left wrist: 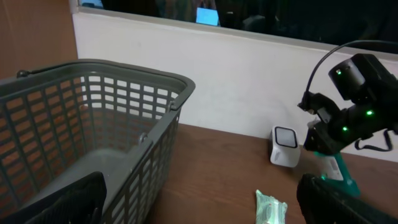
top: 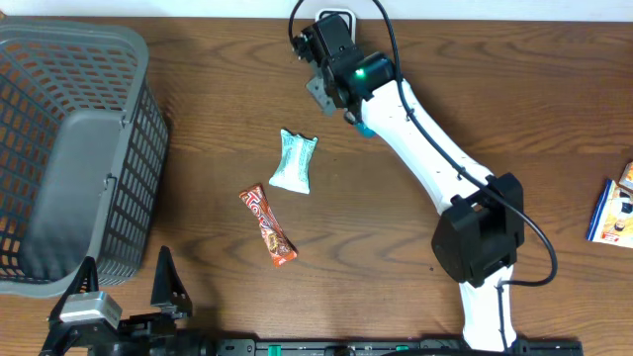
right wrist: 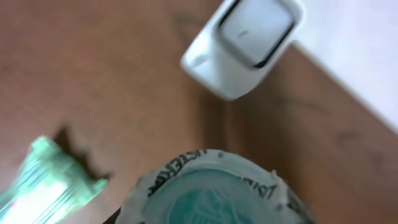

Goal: Scan the item barcode
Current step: 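Lift the Listerine bottle and raise it toward the white scanner, then hold the Listerine bottle in front of the white scanner, then carry the Listerine bottle right and release it at the table edge, then move the right gripper back over the green wipes pack, then lower the right gripper onto the green wipes pack and grasp it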

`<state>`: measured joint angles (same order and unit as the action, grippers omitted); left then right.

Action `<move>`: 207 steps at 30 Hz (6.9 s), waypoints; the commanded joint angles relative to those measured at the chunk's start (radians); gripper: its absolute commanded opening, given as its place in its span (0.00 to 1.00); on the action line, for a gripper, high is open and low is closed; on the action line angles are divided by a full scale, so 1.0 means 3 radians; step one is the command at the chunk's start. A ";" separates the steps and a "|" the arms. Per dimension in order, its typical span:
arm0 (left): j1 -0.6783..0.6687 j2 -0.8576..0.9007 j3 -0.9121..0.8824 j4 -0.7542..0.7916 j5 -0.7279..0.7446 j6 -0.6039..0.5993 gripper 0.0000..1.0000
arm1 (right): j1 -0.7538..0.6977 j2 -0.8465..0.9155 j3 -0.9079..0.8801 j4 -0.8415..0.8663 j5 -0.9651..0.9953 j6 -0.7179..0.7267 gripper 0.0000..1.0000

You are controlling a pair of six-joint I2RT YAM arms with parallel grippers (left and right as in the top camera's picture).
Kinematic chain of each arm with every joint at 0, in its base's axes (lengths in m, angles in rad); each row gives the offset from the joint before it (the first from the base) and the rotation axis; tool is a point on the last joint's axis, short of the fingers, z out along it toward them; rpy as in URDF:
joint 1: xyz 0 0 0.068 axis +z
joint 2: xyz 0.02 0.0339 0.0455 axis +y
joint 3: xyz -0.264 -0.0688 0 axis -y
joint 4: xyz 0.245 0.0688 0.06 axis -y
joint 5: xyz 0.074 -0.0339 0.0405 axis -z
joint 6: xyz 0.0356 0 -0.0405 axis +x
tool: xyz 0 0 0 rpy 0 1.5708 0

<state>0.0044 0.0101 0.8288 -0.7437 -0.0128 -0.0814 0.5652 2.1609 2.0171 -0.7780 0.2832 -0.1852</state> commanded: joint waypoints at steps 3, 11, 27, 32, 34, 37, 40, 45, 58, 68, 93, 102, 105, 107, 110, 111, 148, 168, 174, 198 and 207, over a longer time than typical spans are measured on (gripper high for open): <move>-0.0010 -0.0024 -0.0020 0.0011 0.0005 0.0005 0.98 | 0.0027 0.0309 0.0033 0.0652 0.1074 -0.0430 0.01; -0.0010 -0.0024 -0.0020 0.0013 0.0004 0.0005 0.98 | 0.0109 0.0657 0.0042 0.1994 0.1816 -0.1302 0.01; -0.0011 -0.0024 -0.0022 0.0013 0.0004 0.0005 0.98 | 0.0154 0.1888 0.1354 0.3258 0.2012 -0.2815 0.01; -0.0011 -0.0024 -0.0022 0.0013 0.0005 0.0005 0.98 | 0.0106 0.1888 0.1354 0.3356 0.1940 -0.2928 0.01; -0.0019 -0.0024 -0.0022 0.0011 0.0005 0.0005 0.98 | 0.0072 0.1890 0.1354 0.3353 0.1942 -0.2926 0.01; -0.0039 -0.0024 -0.0022 0.0013 0.0005 0.0005 0.98 | 0.0051 0.1893 0.1354 0.3353 0.1987 -0.2911 0.01; -0.0038 -0.0024 -0.0023 0.0011 0.0004 0.0005 0.98 | 0.0018 0.1892 0.1354 0.3473 0.2197 -0.2913 0.01; -0.0038 -0.0024 -0.0023 0.0011 0.0004 0.0005 0.98 | -0.0168 0.1851 0.1354 0.3489 0.2890 -0.2796 0.01; -0.0038 -0.0024 -0.0023 -0.0014 0.0003 0.0034 0.98 | -0.1419 0.1756 0.1334 0.0872 0.3552 -0.0664 0.01; -0.0038 -0.0024 -0.0023 -0.0014 0.0003 0.0284 0.98 | -0.2607 0.1756 0.1334 -0.0699 0.2434 0.0651 0.01; -0.0038 -0.0024 -0.0023 -0.0013 0.0005 0.0282 0.98 | -0.2729 0.0380 0.1418 -0.1488 -0.1391 0.1230 0.99; -0.0038 -0.0024 -0.0023 -0.0005 0.0004 0.0282 0.98 | -0.1734 0.0244 0.1350 -0.2129 -0.2977 0.1237 0.99; -0.0038 -0.0024 -0.0023 0.0005 0.0005 0.0282 0.98 | -0.1264 0.0305 0.1202 -0.2082 -0.2625 0.1239 0.99; -0.0038 -0.0024 -0.0023 0.0013 0.0005 0.0282 0.98 | -0.0969 0.0367 0.1081 -0.2003 -0.2402 0.1240 0.99; -0.0038 -0.0024 -0.0023 0.0014 0.0005 0.0282 0.98 | -0.0586 0.0479 0.0855 -0.1846 -0.2309 0.1387 0.99; -0.0038 -0.0024 -0.0023 0.0015 0.0005 0.0282 0.98 | -0.0483 0.0525 0.0774 -0.1773 -0.2310 0.1469 0.99; -0.0038 -0.0024 -0.0023 0.0011 0.0004 0.0282 0.98 | -0.0370 0.0408 -0.1597 0.0852 -0.2562 0.1803 0.01; -0.0038 -0.0024 -0.0023 0.0014 0.0004 0.0282 0.98 | -0.0810 -0.1431 -0.1601 -0.0407 -0.2682 0.0609 0.03; -0.0038 -0.0024 -0.0023 0.0014 0.0005 0.0281 0.98 | -0.0810 -0.1278 -0.1687 -0.0568 -0.1678 0.2238 0.99; -0.0038 -0.0024 -0.0023 0.0013 0.0005 0.0282 0.98 | -0.0764 -0.0083 -0.2351 0.1209 -0.1635 0.3894 0.39; -0.0038 -0.0024 -0.0023 0.0013 0.0004 0.0282 0.98 | -0.0786 0.0085 -0.2347 0.1115 -0.1882 0.3221 0.01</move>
<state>-0.0025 0.0101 0.8268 -0.7441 -0.0128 -0.0174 0.3237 2.1010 1.3624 -0.4038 -0.2768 0.8944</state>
